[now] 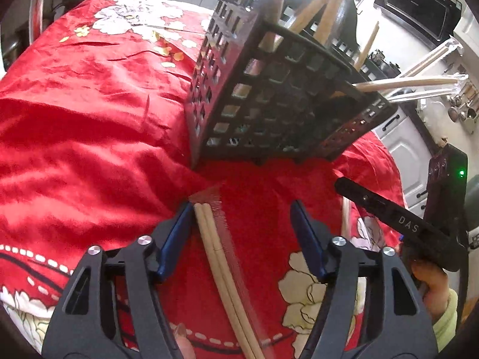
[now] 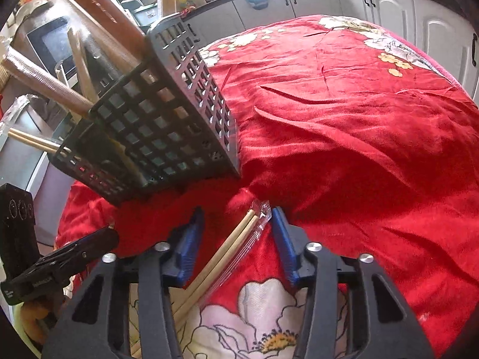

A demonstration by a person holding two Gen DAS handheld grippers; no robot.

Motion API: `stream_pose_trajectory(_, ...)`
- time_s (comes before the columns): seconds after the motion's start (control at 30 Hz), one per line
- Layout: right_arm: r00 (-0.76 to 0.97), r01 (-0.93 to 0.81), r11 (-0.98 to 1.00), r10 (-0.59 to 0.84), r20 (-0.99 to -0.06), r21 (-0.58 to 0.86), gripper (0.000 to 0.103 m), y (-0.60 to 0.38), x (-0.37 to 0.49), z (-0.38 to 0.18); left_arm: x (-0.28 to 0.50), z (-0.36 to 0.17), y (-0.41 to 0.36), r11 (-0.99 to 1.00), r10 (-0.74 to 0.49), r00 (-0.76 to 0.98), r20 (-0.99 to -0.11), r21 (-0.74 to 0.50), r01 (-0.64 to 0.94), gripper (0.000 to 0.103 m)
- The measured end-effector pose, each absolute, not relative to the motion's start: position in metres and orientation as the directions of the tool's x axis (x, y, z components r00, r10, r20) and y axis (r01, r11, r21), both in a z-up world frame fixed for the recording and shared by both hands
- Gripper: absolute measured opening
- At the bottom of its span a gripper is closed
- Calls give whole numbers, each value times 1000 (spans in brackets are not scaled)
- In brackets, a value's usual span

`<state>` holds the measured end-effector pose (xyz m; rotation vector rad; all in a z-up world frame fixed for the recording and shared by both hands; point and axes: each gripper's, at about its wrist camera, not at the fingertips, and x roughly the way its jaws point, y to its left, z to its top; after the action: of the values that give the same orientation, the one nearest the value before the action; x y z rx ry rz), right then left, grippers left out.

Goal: Organize utensils
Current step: 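Close the left tool on a chopstick pack while the right tool grasps another pack, then lift both held packs and carry them over the black caddy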

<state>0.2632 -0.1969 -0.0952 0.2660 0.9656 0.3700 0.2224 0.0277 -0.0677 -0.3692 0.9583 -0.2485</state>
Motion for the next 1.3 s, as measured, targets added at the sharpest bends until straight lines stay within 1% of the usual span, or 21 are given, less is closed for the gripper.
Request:
stream_pose_trajectory(0.03,515,-185,907,417,-749,378,31,-197,264,-95,223,-68,29,911,-363,555,-748,-411,41,53)
stream_pose_trajectory(0.1,517,-183,908,414,-749,376,24,-199,266,-96,227,-67,32,916,-349,560,-751,-401,34,49)
stream_pose_trajectory(0.13,518,-182,908,415,-748,378,18,-199,266,-96,228,-67,33,918,-343,562,-752,-396,30,46)
stream_pose_trajectory(0.2,518,-183,903,424,-743,388,14,-201,266,-96,229,-67,36,918,-340,564,-752,-397,23,42)
stream_pose_trajectory(0.27,523,-188,893,443,-728,408,12,-203,264,-94,231,-68,36,918,-335,567,-753,-396,17,40)
stream_pose_trajectory(0.33,528,-203,886,457,-716,417,9,-202,262,-91,232,-68,34,923,-323,570,-755,-386,12,34)
stream_pose_trajectory(0.57,551,-275,869,493,-673,412,8,-190,243,-69,229,-70,39,928,-307,576,-758,-371,6,21)
stream_pose_trajectory(0.6,555,-285,867,497,-667,409,8,-189,240,-65,228,-69,40,928,-307,576,-758,-372,6,18)
stream_pose_trajectory(0.63,560,-291,867,498,-662,405,8,-188,238,-61,228,-69,41,927,-311,575,-757,-375,7,13)
stream_pose_trajectory(0.67,565,-296,867,498,-658,402,8,-188,237,-58,227,-68,41,924,-318,575,-754,-382,10,11)
stream_pose_trajectory(0.7,571,-305,865,501,-650,399,7,-187,234,-53,225,-66,41,921,-328,575,-750,-388,19,6)
stream_pose_trajectory(0.73,574,-309,863,504,-645,399,7,-187,233,-50,224,-64,41,923,-326,579,-747,-385,23,4)
stream_pose_trajectory(1.07,631,-389,840,543,-554,379,7,-180,202,-3,190,-6,40,900,-388,672,-631,-415,131,3)
stream_pose_trajectory(1.3,659,-449,818,575,-485,361,6,-174,181,34,173,41,41,900,-400,731,-552,-386,201,3)
